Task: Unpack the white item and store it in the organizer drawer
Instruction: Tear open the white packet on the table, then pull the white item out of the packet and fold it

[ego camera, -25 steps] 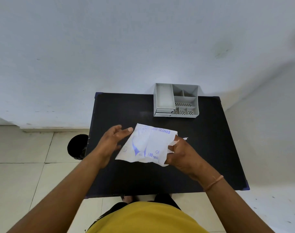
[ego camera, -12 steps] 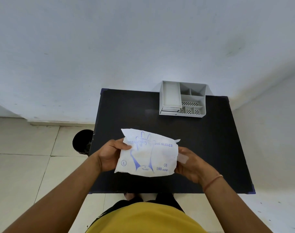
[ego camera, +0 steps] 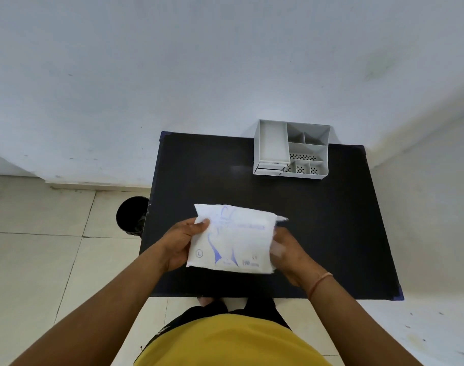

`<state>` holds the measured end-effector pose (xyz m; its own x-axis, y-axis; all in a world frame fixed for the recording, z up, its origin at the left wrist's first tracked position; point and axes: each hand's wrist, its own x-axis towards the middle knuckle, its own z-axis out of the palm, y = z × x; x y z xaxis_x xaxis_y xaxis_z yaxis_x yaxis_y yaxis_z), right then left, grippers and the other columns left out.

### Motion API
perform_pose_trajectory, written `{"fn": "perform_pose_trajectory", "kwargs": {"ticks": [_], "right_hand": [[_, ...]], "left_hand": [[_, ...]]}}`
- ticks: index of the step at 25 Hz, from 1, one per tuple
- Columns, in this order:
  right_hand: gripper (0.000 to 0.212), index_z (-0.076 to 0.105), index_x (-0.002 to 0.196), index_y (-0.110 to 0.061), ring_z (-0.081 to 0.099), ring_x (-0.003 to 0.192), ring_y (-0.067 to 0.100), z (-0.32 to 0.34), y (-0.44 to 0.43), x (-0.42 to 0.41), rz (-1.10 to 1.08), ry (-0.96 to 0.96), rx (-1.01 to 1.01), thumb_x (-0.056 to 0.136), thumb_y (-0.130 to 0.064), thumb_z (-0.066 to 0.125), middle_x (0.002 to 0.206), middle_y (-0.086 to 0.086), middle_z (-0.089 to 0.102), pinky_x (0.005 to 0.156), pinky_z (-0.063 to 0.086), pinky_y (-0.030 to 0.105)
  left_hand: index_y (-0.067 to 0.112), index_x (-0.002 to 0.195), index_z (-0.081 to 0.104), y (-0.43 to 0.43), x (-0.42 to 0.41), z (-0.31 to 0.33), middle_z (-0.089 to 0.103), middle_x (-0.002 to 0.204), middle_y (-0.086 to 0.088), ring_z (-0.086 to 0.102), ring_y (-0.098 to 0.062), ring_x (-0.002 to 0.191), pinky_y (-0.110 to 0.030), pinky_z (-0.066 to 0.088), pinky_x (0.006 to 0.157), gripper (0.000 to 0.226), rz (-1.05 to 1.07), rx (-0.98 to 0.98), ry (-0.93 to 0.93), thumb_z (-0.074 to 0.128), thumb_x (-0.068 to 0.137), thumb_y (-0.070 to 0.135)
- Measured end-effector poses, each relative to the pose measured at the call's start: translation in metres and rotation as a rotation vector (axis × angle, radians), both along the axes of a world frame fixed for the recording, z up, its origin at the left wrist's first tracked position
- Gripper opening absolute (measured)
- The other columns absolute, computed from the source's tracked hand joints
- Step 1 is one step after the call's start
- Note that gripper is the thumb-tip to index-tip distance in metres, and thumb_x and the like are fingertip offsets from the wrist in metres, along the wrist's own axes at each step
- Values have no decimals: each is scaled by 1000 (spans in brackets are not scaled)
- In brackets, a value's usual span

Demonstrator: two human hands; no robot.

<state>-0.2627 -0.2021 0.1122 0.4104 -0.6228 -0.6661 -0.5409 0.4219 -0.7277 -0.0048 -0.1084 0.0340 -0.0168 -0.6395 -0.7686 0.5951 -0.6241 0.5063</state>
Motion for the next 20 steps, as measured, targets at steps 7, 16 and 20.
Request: {"fn": "perform_pose_trajectory", "kwargs": {"ticks": [7, 16, 20], "right_hand": [[18, 76, 105, -24, 77, 97, 30, 11, -30, -59, -277, 126, -233, 92, -10, 77, 103, 9, 81, 84, 61, 46], [28, 85, 102, -11, 81, 94, 21, 60, -14, -63, -744, -741, 305, 86, -10, 62, 111, 11, 82, 69, 68, 34], [36, 75, 119, -5, 79, 99, 31, 36, 0, -55, -676, -595, 362, 84, -4, 67, 117, 19, 79, 75, 68, 43]], "left_hand": [[9, 130, 71, 15, 36, -62, 75, 127, -24, 74, -45, 102, -59, 61, 94, 34, 127, 357, -587, 71, 102, 29], [5, 136, 69, -33, -51, 56, 72, 140, -21, 70, -36, 128, -52, 51, 114, 34, -115, -65, -86, 53, 110, 21], [13, 151, 62, -59, -94, 92, 65, 151, -15, 57, -35, 143, -55, 37, 126, 65, -159, -228, 303, 43, 108, 59]]}}
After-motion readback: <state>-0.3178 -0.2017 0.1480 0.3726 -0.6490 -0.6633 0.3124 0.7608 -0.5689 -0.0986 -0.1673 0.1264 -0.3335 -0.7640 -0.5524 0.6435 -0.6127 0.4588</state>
